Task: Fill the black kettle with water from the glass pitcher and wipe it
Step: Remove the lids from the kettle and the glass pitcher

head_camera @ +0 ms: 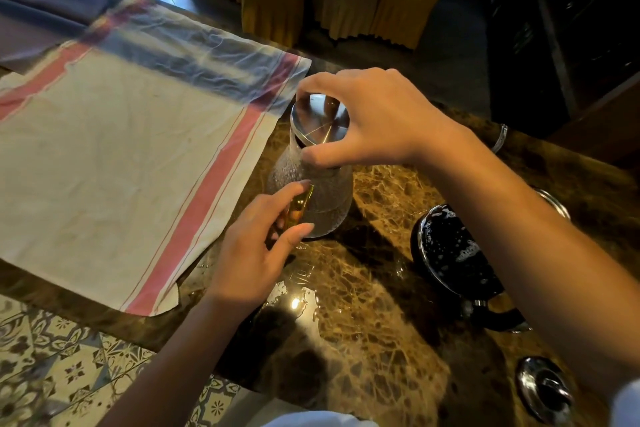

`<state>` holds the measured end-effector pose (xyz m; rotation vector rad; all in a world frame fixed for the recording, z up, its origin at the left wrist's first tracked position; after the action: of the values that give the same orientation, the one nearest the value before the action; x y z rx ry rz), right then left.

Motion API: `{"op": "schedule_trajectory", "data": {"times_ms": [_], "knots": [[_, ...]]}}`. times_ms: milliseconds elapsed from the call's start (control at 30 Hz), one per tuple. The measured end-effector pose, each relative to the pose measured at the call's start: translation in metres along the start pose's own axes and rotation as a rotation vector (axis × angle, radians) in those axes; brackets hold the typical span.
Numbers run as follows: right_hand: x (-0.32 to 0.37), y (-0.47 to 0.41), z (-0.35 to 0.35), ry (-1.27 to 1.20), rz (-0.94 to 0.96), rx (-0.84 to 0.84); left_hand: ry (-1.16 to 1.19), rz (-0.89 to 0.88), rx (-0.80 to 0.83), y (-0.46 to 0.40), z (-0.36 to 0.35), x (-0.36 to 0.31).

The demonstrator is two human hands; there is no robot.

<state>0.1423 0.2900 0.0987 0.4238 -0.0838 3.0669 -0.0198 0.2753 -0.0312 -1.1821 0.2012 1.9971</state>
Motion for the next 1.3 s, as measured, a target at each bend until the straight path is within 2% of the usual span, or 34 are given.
{"op": "schedule_trajectory", "data": {"times_ms": [100,333,500,633,733,867,1100,1167,1300], "knots": [[-0.002,0.004,-0.001,-0.013,-0.013,-0.020,0.045,0.055,0.020,0.001,0.000,0.004],[0.000,0.023,0.001,-0.008,-0.019,-0.184,0.091,0.032,0.018,0.000,0.002,0.000],[0.003,0.049,0.045,-0.099,-0.019,-0.438,0.084,0.049,-0.012,0.003,0.003,0.000],[0.004,0.068,0.055,-0.036,-0.102,-0.361,0.098,0.050,-0.019,0.004,0.000,0.000],[0.000,0.097,0.034,-0.203,-0.151,-0.336,0.123,0.061,-0.024,0.006,-0.002,-0.003],[-0.006,0.146,0.017,-0.359,-0.211,-0.388,0.136,0.098,-0.104,0.012,-0.008,0.000],[-0.008,0.235,-0.019,-0.406,-0.327,-0.329,0.183,0.157,-0.083,0.014,-0.024,-0.001],[-0.016,0.260,-0.033,-0.406,-0.385,-0.301,0.239,0.200,-0.135,0.017,-0.027,0.002],[-0.028,0.295,-0.051,-0.367,-0.442,-0.271,0.184,0.237,-0.200,0.019,-0.028,0.008]]}}
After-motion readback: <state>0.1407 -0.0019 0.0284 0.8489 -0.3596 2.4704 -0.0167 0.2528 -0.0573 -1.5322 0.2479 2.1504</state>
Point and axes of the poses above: each hand's wrist, its own y-axis away from the middle knuckle, its own z-axis out of the back of the hand, x = y × z, the point moved 9 cm from there along -y, towards the middle knuckle, and after that the axes turned 6 degrees about -y, right-handed, at the moved point
